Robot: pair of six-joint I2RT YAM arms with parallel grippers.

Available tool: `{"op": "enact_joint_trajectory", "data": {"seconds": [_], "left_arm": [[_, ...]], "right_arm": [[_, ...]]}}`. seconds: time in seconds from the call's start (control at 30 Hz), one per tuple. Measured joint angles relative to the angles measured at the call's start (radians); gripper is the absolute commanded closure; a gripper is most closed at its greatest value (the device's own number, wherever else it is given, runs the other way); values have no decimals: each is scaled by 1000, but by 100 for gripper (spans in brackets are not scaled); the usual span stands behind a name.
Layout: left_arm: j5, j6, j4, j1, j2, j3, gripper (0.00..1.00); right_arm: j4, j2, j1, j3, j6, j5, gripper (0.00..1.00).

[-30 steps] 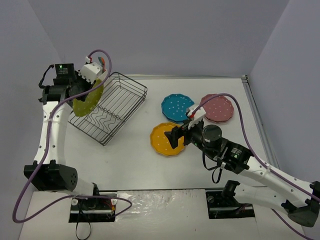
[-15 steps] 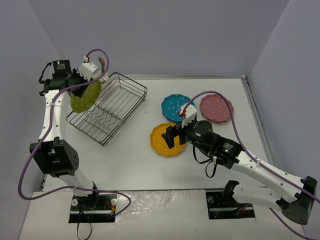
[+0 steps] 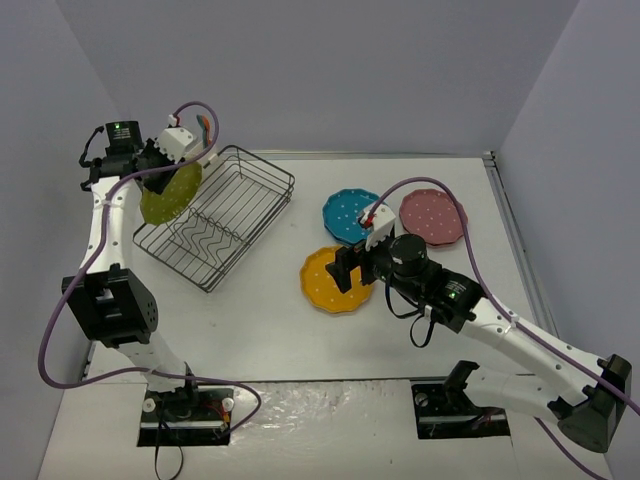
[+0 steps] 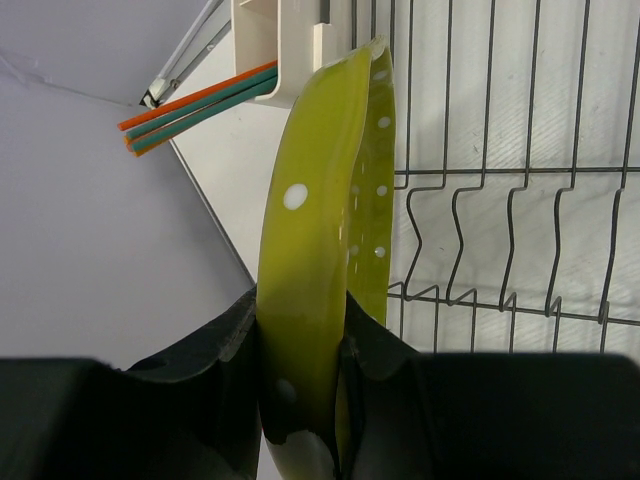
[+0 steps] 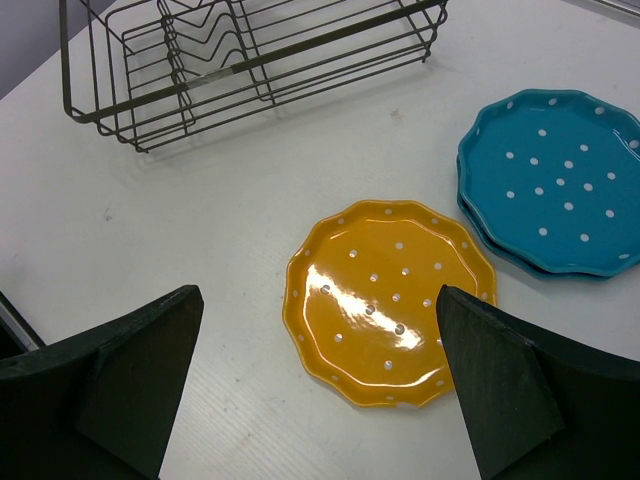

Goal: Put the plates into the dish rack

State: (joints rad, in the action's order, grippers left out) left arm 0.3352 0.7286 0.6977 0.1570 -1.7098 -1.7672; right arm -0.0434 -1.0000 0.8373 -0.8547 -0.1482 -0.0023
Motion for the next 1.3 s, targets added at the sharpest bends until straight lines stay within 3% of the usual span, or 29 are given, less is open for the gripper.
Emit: {"op": "enact_joint_trajectory", "data": {"seconds": [0.4, 0.57, 0.63, 1.13, 1.27, 1.3], "left_arm": [[24, 2, -51, 7, -32, 90, 100], [29, -7, -82, 14, -49, 133, 93], [28, -8, -90, 16, -49, 151, 85], [32, -66, -239, 43, -50, 202, 51], [30, -91, -258, 47, -49, 203, 38], [30, -98, -261, 47, -48, 203, 31]], "right_arm": [[-6, 0, -8, 14, 0, -30, 0], [-12, 0, -10, 26, -1, -33, 0], [-13, 0, -12, 32, -1, -33, 0], [-18, 0, -12, 75, -6, -32, 0], [-18, 0, -12, 86, -8, -32, 0], [-18, 0, -12, 88, -8, -32, 0]]}}
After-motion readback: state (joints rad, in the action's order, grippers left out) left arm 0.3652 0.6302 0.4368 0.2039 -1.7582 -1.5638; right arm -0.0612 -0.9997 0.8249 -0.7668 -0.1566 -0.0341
